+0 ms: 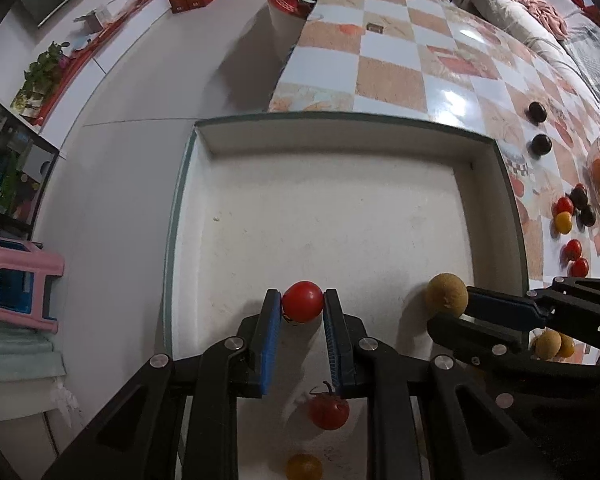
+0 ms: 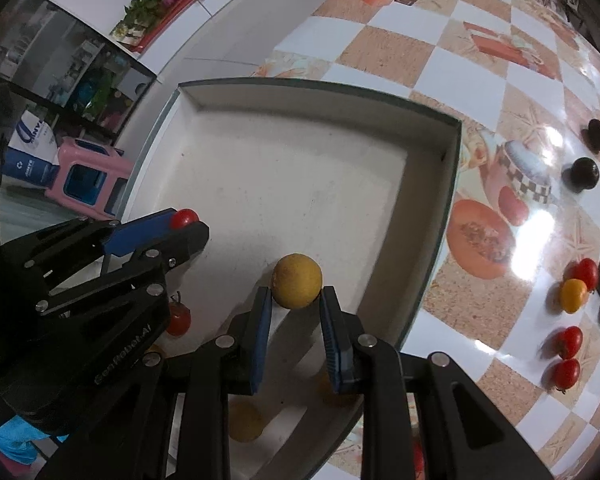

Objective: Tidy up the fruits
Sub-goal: 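Open the right tool then the left tool to drop both fruits into the tray, then move both open tools back to the fruit cluster on the table, then grasp a red cherry tomato with the right tool while the left grasps another red cherry tomato, then carry both red cherry tomatoes over the white tray, then open the left tool then the right tool to release the tomatoes into the tray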

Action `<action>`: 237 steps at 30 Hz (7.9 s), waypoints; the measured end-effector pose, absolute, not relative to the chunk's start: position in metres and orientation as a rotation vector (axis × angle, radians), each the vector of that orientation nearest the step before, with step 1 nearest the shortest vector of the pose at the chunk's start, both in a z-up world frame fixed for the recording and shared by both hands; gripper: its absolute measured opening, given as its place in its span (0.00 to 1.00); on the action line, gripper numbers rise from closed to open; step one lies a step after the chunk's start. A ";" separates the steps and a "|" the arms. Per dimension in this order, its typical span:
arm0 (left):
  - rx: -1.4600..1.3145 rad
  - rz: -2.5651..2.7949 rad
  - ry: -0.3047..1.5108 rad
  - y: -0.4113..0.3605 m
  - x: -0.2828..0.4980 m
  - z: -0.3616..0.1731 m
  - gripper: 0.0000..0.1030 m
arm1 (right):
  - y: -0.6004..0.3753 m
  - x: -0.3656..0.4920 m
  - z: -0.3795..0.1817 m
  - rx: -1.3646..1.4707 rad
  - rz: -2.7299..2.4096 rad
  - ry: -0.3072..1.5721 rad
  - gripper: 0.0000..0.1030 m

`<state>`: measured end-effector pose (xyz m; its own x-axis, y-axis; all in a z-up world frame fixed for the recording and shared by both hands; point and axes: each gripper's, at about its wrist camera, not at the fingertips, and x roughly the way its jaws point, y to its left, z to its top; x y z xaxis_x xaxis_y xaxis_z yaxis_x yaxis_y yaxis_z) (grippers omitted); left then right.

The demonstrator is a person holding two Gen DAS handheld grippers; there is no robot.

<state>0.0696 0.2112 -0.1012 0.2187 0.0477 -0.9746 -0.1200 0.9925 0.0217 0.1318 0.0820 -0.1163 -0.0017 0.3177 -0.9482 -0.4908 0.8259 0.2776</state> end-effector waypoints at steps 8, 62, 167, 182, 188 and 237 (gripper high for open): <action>-0.096 0.088 1.373 0.211 0.067 -0.106 0.23 | 0.078 0.130 -0.111 -0.140 0.640 1.419 0.43; -0.011 -0.092 1.402 -0.007 0.005 -0.097 0.88 | -0.156 0.122 -0.090 0.067 0.330 1.413 0.82; -0.193 0.126 1.347 0.165 0.022 -0.064 0.19 | -0.004 0.114 -0.038 -0.034 0.633 1.287 0.22; -0.208 0.151 1.366 0.184 0.027 -0.081 0.19 | 0.037 0.117 -0.053 -0.084 0.679 1.326 0.22; -0.176 0.149 1.366 0.183 0.031 -0.086 0.19 | 0.050 0.118 -0.071 -0.099 0.693 1.361 0.22; -0.092 0.102 1.297 0.199 0.091 -0.093 0.98 | 0.039 0.175 -0.084 0.097 0.639 1.352 0.78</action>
<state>0.0909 0.1993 -0.0927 0.2672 0.0239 -0.9634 -0.1273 0.9918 -0.0107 0.1749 0.0385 -0.0836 0.0761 0.4797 -0.8741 -0.3711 0.8273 0.4217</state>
